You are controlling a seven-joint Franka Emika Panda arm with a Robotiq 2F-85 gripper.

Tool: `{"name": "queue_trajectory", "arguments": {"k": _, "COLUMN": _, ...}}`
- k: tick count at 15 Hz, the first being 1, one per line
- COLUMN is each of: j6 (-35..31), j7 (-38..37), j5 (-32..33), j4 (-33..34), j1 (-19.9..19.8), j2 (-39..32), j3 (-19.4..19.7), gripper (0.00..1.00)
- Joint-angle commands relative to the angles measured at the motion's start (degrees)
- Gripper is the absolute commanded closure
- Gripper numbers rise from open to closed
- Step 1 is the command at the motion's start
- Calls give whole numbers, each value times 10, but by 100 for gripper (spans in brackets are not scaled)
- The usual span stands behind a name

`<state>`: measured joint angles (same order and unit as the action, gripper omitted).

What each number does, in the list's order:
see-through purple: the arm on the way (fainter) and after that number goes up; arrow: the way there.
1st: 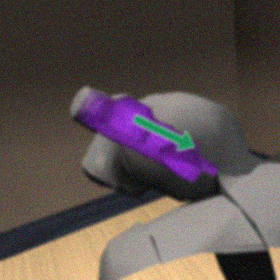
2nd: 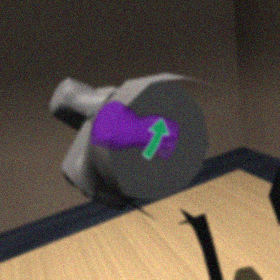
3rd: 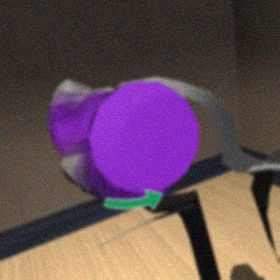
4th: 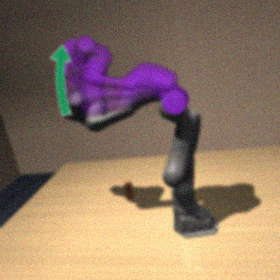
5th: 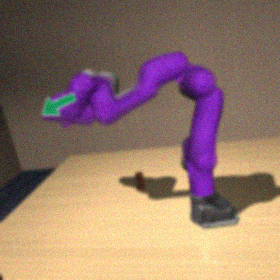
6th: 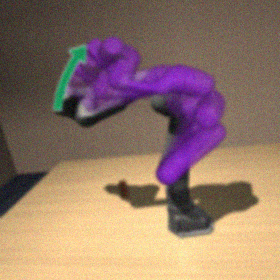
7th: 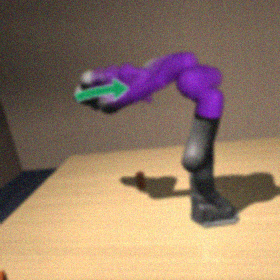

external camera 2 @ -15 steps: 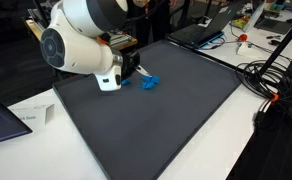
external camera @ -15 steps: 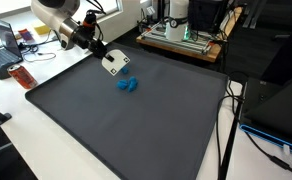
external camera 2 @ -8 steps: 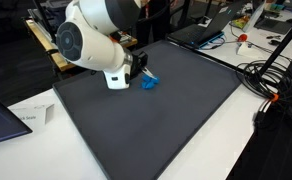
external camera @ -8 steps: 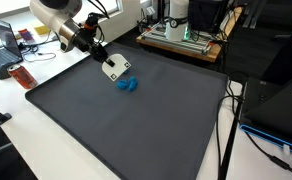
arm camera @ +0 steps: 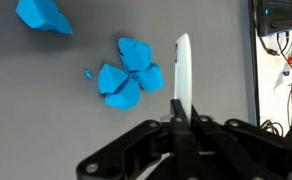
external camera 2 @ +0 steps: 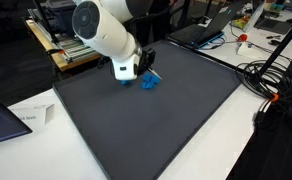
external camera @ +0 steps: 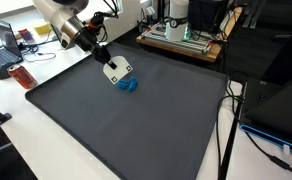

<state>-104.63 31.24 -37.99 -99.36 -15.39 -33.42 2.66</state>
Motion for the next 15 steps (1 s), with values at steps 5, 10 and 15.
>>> {"name": "queue_trajectory", "arguments": {"k": 5, "j6": -106, "j7": -48, "j5": 19, "j4": -116, "j1": 28, "j2": 99, "j3": 2, "gripper": 99}}
{"name": "queue_trajectory", "arguments": {"k": 10, "j6": -177, "j7": -99, "j5": 54, "j4": -174, "j1": 55, "j2": 149, "j3": 2, "gripper": 99}}
{"name": "queue_trajectory", "arguments": {"k": 15, "j6": -223, "j7": -148, "j5": 87, "j4": -217, "j1": 67, "j2": 203, "j3": 2, "gripper": 99}}
